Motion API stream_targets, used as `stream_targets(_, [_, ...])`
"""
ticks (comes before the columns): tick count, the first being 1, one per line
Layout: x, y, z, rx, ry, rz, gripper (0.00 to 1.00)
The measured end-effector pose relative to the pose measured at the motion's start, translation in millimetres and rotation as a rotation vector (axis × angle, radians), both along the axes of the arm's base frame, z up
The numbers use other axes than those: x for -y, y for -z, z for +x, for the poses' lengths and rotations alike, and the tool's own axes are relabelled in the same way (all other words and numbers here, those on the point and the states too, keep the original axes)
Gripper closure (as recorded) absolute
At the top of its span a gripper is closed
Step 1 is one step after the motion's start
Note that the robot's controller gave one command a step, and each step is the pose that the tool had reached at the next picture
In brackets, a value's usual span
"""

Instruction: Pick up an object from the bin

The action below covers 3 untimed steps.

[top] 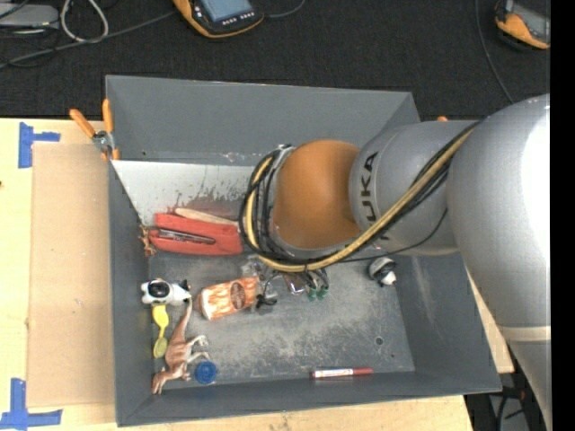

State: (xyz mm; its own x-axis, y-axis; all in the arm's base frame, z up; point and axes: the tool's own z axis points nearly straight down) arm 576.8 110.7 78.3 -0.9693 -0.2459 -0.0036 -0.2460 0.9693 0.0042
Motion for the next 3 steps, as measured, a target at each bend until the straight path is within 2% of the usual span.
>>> stream_targets(1, [-1.7,-39.3,1.2,-0.012,-0.018,-0.002,1.0])
stream_targets(2, [0.7,-100.7,6.2,0.002,-0.001,0.002,1.0])
stream_targets(3, [9.9,-155.7,-1.1,-0.009,-0.016,0.0,1.0])
